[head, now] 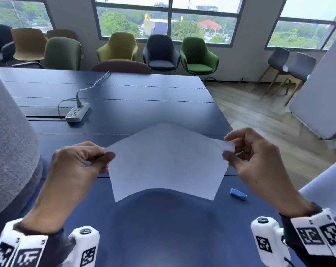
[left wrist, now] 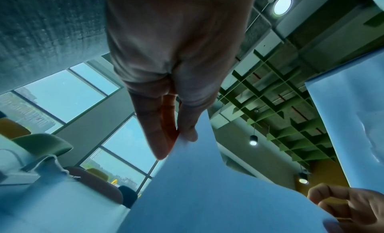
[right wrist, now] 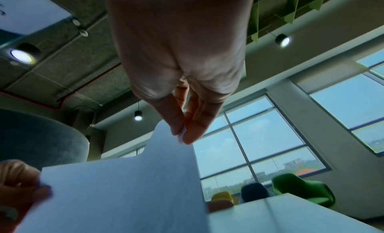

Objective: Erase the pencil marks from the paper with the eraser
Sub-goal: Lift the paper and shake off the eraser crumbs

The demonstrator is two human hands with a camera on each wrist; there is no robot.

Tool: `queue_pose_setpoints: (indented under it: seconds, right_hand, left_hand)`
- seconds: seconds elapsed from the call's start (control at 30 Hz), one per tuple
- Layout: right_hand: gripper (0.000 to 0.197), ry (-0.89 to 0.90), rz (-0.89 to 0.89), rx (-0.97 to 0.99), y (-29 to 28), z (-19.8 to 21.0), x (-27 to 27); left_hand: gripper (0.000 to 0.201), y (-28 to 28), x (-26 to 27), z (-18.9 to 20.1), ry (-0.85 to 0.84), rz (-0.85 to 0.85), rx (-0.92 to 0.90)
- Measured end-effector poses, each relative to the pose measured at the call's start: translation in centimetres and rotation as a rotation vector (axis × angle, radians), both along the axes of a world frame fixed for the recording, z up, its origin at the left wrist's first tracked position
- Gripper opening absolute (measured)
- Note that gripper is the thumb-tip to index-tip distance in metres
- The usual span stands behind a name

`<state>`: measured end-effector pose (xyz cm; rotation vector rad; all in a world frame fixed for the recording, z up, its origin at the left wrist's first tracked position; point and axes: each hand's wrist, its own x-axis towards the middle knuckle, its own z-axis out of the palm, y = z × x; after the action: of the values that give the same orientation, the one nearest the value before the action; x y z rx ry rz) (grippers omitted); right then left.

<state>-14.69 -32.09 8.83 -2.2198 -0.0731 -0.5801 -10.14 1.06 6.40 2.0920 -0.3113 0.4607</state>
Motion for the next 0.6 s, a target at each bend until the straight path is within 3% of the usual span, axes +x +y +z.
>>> queue_pose_setpoints:
  seconds: [0.3,0.5,0.6]
  right_hand:
    - [0.037,0.013,-0.004,0.039,-0.12,-0.89,-0.26]
    - [0.039,-0.002,-0.014,0.059,-0.82,-0.99,0.08]
    - [0.04,0.011,-0.019,0.047,-0.9,-1.3,0.08]
  left_hand:
    - [0.025,-0.27,-0.39,-0.27,-0.04,0.002,0.051]
    - [0.022,-0.11,-0.07,-0.34,-0.031,0.006,0.06]
    - [0.01,-0.15,0.01,-0.1,0.0,0.008,0.022]
